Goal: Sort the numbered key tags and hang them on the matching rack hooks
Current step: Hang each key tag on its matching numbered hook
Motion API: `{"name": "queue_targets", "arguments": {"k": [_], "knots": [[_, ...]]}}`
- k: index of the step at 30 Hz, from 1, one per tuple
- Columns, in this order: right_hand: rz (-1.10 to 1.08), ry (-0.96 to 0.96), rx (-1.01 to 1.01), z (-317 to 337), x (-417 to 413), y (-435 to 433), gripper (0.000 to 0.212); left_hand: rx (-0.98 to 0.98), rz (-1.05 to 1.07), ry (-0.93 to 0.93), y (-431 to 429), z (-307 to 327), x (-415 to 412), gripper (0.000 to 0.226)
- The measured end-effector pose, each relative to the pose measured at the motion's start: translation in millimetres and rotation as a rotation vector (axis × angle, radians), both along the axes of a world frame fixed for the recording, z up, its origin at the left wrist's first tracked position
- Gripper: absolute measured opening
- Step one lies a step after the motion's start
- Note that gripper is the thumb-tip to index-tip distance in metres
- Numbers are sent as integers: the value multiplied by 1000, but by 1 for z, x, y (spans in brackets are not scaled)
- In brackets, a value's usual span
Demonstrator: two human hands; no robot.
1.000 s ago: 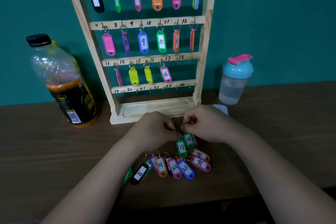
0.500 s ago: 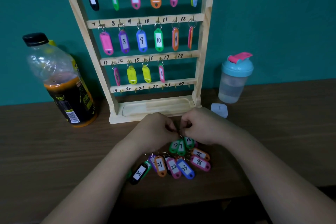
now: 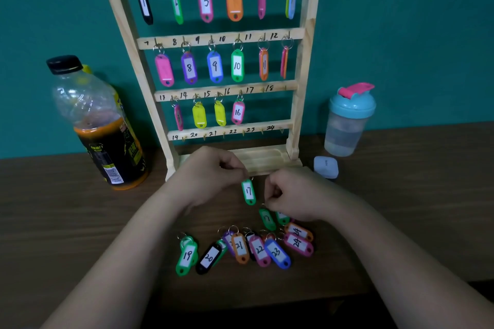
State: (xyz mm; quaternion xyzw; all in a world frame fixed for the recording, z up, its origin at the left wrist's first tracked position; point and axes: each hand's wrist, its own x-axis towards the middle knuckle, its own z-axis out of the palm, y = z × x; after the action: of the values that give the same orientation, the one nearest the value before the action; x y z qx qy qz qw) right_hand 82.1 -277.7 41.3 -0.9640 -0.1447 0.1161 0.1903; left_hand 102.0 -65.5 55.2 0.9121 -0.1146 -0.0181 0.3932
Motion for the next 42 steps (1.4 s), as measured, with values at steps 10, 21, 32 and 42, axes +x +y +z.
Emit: {"name": "queue_targets", "arguments": {"k": [10, 21, 32, 42], "knots": [[-1, -5, 7, -3, 2, 7, 17, -129, 27, -74, 11, 14, -2, 8], [37, -1, 34, -10, 1, 13, 17, -115, 15, -90, 12, 13, 0, 6], [-17, -79, 203, -4, 12, 9, 9, -128, 44, -131, 11, 15, 1, 10], [-168, -635, 558, 30, 34, -6, 10, -224, 86, -324, 2, 20, 3, 10]]}}
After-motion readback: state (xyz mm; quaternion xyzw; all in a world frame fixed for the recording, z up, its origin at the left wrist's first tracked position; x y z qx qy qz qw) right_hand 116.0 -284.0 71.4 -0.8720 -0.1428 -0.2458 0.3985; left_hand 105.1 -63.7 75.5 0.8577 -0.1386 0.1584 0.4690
